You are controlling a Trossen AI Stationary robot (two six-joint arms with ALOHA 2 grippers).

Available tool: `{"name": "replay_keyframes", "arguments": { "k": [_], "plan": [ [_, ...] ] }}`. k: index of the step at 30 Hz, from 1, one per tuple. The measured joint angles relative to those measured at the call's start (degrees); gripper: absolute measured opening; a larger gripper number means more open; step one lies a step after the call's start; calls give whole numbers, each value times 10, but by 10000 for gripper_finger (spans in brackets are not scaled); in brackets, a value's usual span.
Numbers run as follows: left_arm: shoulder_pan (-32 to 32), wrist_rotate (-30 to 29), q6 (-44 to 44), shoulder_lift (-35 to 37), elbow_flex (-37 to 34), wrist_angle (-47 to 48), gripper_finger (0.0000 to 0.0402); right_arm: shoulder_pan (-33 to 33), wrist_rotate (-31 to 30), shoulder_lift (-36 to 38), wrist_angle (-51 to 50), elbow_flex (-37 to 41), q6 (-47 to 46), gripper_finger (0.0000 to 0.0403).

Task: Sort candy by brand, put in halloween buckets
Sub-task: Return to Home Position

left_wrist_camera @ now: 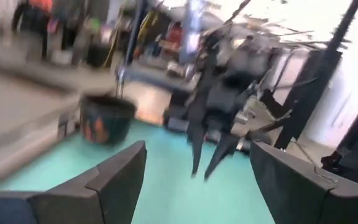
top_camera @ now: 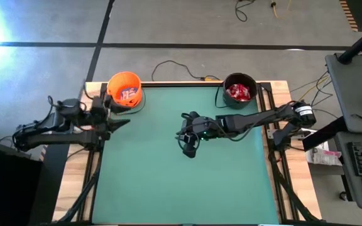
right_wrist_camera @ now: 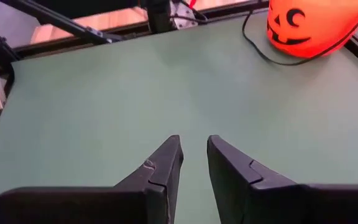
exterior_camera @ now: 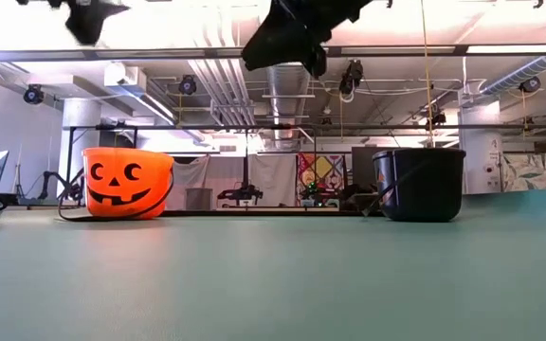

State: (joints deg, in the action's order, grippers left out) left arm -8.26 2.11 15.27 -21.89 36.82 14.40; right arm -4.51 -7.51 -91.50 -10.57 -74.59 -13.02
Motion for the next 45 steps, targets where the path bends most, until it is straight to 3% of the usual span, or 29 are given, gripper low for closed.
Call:
{"name": "replay_keyframes", "arguments": {
  "k": [5, 7, 10, 12, 16, 20, 28, 31, 35, 37, 39, 42, 45],
  "plan": [
    [-1, -28, 140, 8, -40, 17, 272, 3, 0, 0, 4, -24, -3, 79],
    [-2, -45, 102, 10, -45, 16, 272, 5, 0, 0, 3, -32, -1, 81],
    [-3, -77, -25, 15, -52, 15, 272, 5, 0, 5, 0, -32, 4, 84],
    [0, -62, -86, 18, -58, 17, 272, 3, 0, 16, -6, -27, 23, 84],
    [8, -1, -98, 20, -70, 21, 272, -13, 1, 57, -31, 1, 78, 80],
    [24, 2, -115, 24, -83, 12, 272, -20, 5, 124, 2, 68, 90, 73],
    [45, -11, -119, 22, -115, 13, 272, -17, 37, 281, 271, 324, 78, 75],
    [74, -21, -124, 6, -123, -8, 272, -16, 81, 342, 251, 385, 76, 80],
    [134, -71, -129, -19, -126, -49, 272, 5, 164, 440, 153, 422, 70, 85],
    [157, -87, -129, -28, -126, -45, 272, 20, 155, 492, 115, 433, 74, 86],
    [167, -82, -131, -33, -127, -41, 272, 27, 107, 536, 111, 448, 76, 85],
    [165, -34, -134, -34, -135, -43, 272, 27, 44, 594, 127, 480, 97, 81],
    [161, -27, -144, -34, -144, -47, 272, 27, 42, 637, 130, 515, 131, 76]
  ]
}}
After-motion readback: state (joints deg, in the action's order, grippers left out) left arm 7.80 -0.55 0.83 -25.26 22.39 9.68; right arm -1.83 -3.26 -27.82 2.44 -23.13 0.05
